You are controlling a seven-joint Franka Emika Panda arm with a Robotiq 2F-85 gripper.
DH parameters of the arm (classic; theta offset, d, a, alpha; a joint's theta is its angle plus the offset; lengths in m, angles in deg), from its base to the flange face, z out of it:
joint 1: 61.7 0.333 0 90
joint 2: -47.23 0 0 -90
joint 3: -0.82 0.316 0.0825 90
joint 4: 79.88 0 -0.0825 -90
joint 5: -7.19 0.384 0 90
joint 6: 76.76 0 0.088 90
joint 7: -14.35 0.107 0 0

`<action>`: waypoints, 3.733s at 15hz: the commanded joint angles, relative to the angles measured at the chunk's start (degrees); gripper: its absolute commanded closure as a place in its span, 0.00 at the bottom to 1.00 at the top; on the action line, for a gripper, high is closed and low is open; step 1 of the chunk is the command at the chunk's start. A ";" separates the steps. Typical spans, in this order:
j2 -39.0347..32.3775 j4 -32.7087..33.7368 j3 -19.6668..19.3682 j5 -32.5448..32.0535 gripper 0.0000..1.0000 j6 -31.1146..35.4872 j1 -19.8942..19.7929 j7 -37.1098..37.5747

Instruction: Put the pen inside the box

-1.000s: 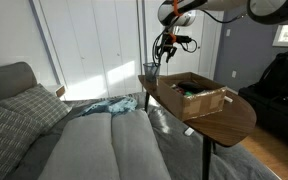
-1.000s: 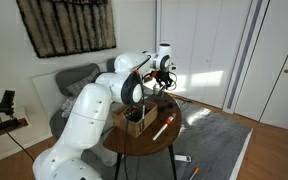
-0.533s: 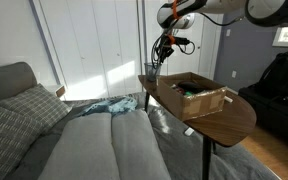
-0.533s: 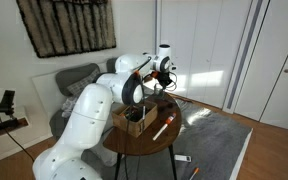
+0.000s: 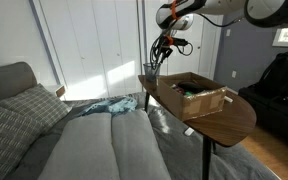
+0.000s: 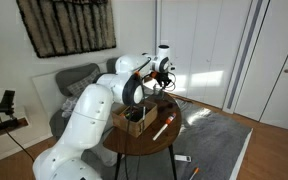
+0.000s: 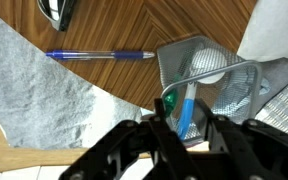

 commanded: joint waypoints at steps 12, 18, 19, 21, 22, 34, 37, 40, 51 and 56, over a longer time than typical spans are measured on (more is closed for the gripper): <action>1.47 3.16 2.80 1.97 0.98 -1.16 -1.06 -2.82; 6.87 7.24 4.23 1.74 0.98 -8.50 -1.56 -4.77; 8.05 7.70 4.61 2.29 0.98 -10.27 -1.88 -5.29; 10.04 8.59 5.02 3.19 0.98 -15.68 -2.59 -6.02; 10.75 8.96 5.03 3.44 0.98 -19.07 -3.10 -6.20; 10.33 10.59 -0.17 -0.66 0.98 -50.44 -9.57 -6.55; 9.77 10.34 -1.38 -0.72 0.98 -52.30 -10.83 -5.29; 9.98 8.99 -1.41 -0.16 0.93 -50.70 -11.24 -5.48; 7.75 10.89 -2.49 -0.30 0.98 -57.11 -14.48 -9.80; 4.92 7.77 -1.90 1.02 0.98 -53.97 -15.56 -10.88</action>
